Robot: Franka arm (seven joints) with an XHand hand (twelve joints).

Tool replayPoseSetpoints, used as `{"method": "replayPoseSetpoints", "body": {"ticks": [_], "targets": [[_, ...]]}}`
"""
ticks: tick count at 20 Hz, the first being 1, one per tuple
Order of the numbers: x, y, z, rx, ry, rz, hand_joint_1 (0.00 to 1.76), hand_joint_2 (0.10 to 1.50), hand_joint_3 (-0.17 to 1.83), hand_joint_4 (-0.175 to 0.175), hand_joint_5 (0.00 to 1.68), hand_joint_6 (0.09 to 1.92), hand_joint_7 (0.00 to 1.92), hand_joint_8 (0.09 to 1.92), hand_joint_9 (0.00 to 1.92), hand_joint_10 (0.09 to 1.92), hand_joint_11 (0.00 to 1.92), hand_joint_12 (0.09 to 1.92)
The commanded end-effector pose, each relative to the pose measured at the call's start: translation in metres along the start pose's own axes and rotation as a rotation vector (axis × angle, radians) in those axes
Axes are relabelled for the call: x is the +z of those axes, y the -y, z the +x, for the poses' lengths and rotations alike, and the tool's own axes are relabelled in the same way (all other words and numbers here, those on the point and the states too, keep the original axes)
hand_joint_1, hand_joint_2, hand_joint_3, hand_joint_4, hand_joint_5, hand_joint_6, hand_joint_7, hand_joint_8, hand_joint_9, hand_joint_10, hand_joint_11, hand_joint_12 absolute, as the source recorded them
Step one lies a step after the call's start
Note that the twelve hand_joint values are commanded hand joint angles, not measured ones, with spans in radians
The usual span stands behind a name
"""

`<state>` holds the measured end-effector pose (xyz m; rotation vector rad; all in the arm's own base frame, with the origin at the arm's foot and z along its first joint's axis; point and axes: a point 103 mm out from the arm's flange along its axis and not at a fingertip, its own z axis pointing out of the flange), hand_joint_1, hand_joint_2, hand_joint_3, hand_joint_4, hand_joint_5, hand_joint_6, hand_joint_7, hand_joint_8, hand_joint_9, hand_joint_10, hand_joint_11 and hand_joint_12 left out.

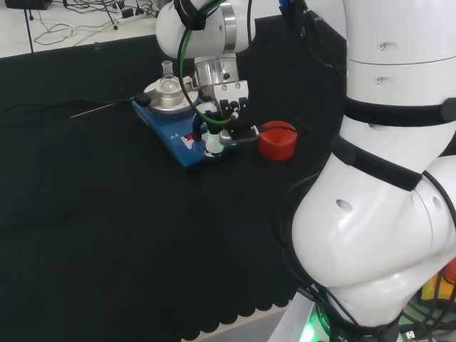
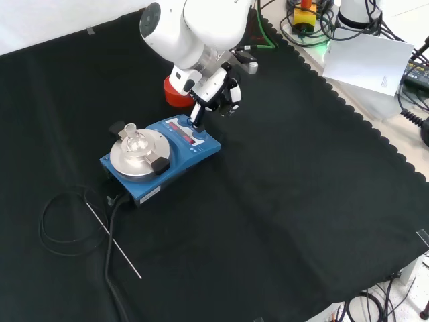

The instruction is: Turn on the heater.

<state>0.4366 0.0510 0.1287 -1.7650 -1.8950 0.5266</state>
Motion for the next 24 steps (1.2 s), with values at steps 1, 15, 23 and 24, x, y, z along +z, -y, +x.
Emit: {"method": "replayPoseSetpoints", "body": {"ticks": [1,15,23,24], "targets": [[0.001,0.001,0.002,0.002,-0.002,0.004,1.47,0.6,1.18,-0.051,0.38,0.85,1.71,1.48,1.76,1.43,1.32,1.39],[0.007,-0.003,-0.008,0.015,-0.009,0.01,1.46,0.6,1.18,-0.051,0.38,0.85,1.71,1.48,1.76,1.43,1.32,1.39],[0.009,-0.004,-0.02,0.022,-0.007,0.018,1.46,0.6,1.18,-0.051,0.38,0.85,1.71,1.48,1.76,1.43,1.32,1.39],[0.01,-0.004,-0.019,0.022,-0.006,0.02,1.46,0.6,1.19,-0.051,0.38,0.85,1.71,1.48,1.76,1.43,1.32,1.39]]}}
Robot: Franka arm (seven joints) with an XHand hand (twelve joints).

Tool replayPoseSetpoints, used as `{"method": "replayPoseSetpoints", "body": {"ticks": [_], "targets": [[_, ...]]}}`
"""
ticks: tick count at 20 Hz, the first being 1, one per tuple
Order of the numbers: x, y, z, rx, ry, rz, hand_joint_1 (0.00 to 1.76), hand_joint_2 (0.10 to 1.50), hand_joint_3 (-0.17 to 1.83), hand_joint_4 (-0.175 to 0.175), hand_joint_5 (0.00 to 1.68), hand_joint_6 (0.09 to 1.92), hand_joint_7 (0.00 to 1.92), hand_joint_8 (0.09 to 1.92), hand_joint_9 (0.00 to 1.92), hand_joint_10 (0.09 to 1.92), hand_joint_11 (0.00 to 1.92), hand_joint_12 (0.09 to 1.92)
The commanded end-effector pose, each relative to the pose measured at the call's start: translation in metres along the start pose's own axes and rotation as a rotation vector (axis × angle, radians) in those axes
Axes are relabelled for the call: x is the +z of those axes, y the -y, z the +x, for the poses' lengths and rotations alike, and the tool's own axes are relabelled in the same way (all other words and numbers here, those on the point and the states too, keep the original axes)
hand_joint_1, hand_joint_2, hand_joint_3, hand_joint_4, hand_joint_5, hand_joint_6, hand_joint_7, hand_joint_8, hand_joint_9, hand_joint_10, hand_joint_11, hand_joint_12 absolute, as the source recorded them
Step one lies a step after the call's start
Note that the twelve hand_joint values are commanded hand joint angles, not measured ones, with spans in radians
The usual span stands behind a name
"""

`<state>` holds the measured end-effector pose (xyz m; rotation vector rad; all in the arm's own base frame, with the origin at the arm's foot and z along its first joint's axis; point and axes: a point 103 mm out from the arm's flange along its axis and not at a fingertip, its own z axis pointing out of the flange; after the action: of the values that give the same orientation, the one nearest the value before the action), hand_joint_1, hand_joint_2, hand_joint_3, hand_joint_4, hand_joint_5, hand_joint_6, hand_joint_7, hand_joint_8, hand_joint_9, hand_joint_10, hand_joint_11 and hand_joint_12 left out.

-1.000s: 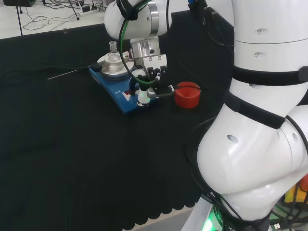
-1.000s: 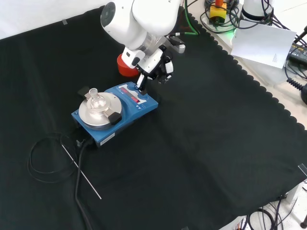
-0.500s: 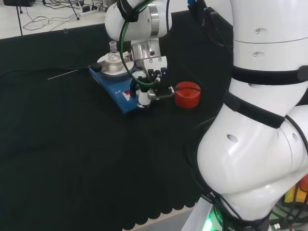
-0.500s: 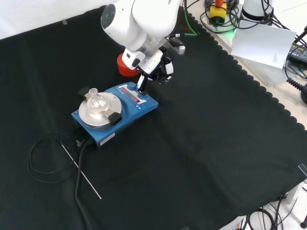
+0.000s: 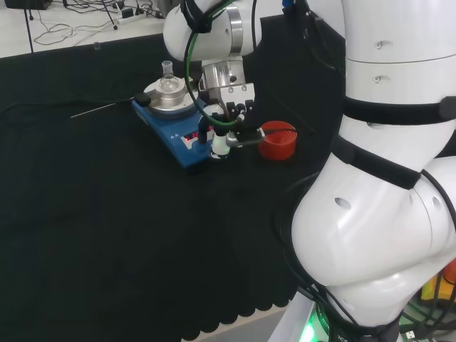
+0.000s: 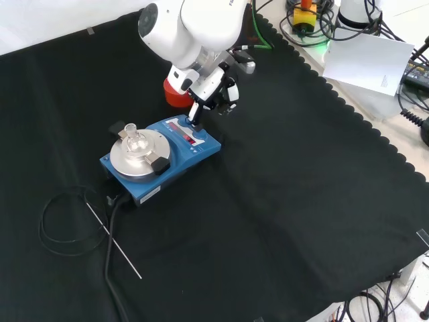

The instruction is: Turn on the heater.

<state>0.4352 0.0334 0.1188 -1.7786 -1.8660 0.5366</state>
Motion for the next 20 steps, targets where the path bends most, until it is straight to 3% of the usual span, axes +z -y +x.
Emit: {"method": "replayPoseSetpoints", "body": {"ticks": [1,10,20], "targets": [[0.003,-0.002,-0.001,-0.001,0.0,0.009,1.46,0.6,1.19,-0.051,0.38,0.85,1.72,1.48,1.76,1.43,1.32,1.39],[0.004,-0.002,0.002,-0.005,0.004,0.009,1.46,0.6,1.19,-0.051,0.38,0.85,1.71,1.48,1.76,1.43,1.32,1.39],[-0.029,0.02,0.009,-0.01,-0.001,-0.053,1.46,0.6,1.19,-0.05,0.38,0.85,1.71,1.47,1.76,1.43,1.32,1.39]]}}
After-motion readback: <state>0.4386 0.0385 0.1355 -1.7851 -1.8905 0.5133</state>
